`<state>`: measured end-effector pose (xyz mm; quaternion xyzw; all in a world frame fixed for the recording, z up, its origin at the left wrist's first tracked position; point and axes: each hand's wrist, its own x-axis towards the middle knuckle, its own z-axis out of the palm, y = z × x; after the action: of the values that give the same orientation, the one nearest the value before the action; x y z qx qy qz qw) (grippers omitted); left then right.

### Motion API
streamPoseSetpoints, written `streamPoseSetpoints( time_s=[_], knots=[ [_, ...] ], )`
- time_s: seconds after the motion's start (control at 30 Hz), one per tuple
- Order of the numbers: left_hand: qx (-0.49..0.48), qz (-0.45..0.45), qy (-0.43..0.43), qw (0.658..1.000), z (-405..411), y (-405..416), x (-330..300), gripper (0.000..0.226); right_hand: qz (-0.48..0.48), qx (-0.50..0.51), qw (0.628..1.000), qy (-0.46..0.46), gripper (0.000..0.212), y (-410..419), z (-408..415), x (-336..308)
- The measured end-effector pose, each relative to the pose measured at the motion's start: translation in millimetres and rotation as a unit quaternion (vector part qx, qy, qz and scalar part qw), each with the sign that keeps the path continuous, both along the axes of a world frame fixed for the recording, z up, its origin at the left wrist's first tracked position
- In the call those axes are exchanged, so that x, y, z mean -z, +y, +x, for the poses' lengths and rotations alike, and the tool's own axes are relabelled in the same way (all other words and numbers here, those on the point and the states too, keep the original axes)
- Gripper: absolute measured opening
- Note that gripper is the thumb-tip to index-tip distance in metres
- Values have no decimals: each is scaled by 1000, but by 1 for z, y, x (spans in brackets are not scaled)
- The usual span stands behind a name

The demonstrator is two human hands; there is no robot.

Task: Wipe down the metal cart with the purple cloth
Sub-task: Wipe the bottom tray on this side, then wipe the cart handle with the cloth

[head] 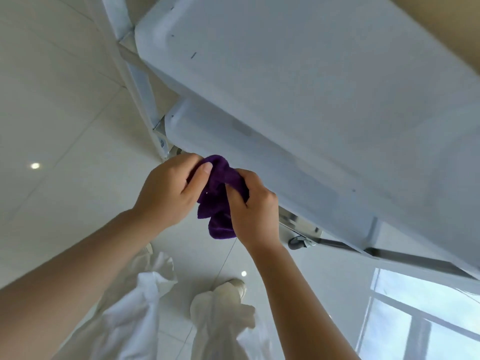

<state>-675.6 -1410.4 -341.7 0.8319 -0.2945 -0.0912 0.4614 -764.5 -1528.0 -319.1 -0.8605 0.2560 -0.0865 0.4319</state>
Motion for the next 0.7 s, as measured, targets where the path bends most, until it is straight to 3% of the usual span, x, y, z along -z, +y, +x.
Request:
streamPoseSetpoints(
  time_s=[0.17, 0.33, 0.4, 0.47, 0.53, 0.6, 0.7],
  knots=[
    [-49, -59, -4, 997, 9, 6, -75, 36, 79, 84, 993, -11, 19, 7, 23, -84],
    [-85, -47, -45, 994, 62, 6, -119, 41, 163, 269, 940, -133, 9, 16, 80, -149],
    [-80, -43, -18, 996, 80, 3, -126, 43, 197, 270, 929, -159, 13, 26, 102, -157],
    [-72, -32, 4, 997, 93, -2, -128, 42, 212, 204, 949, -109, 31, 34, 123, -144],
    [-70, -10, 31, 997, 104, -8, -124, 38, 182, 106, 978, -9, 51, 36, 142, -121],
    [-77, 23, 54, 995, 110, -13, -117, 41, 68, -5, 992, 104, 56, 31, 155, -92],
    [-71, 47, 70, 994, 114, -21, -109, 43, -169, -104, 959, 203, 62, 11, 167, -65]
  ],
)
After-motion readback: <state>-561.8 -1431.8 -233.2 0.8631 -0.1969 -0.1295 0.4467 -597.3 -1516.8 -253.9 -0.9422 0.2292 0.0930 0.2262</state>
